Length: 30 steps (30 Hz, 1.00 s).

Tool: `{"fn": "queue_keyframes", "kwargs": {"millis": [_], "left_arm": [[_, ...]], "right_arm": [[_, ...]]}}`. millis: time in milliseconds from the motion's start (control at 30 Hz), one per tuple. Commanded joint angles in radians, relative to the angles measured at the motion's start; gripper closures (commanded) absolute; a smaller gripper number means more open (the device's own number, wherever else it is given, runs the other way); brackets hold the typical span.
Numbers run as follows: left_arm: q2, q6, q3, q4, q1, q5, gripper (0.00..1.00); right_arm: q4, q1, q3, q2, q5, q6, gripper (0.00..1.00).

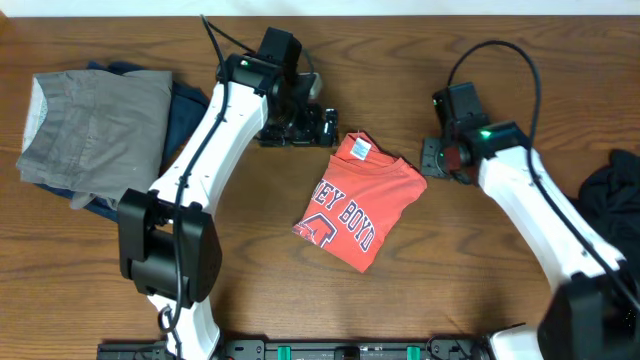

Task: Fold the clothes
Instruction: 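Grasp the folded shirt with the left gripper and lift it left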

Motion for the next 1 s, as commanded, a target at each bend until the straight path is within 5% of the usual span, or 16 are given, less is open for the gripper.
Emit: {"fn": "queue_keyframes", "kwargs": {"millis": [0, 167, 367, 567, 833, 900, 967], "left_arm": [[0.058, 0.161, -0.004, 0.002, 0.0, 0.136, 0.02], [0.151, 0.269, -0.004, 0.011, 0.001, 0.179, 0.02], [0.272, 0.271, -0.004, 0.066, 0.004, 0.189, 0.02], [0.35, 0.301, -0.004, 0.074, -0.007, 0.428, 0.02], [0.366, 0.301, -0.008, 0.1, -0.076, 0.43, 0.0], [0.366, 0.301, -0.008, 0.108, -0.092, 0.43, 0.17], [0.366, 0.301, -0.008, 0.119, -0.103, 0.43, 0.54]], "right_arm": [[-0.045, -0.006, 0.024, -0.051, 0.006, -0.012, 0.47], [-0.113, -0.011, 0.024, -0.084, 0.006, -0.012, 0.46], [-0.174, -0.012, 0.024, -0.087, 0.006, -0.011, 0.47], [-0.18, -0.012, 0.024, -0.086, 0.006, -0.008, 0.46], [-0.18, -0.012, 0.024, -0.086, 0.006, -0.008, 0.47], [-0.184, -0.012, 0.024, -0.087, 0.006, -0.008, 0.47], [-0.188, -0.012, 0.024, -0.087, 0.006, -0.008, 0.47]]}}
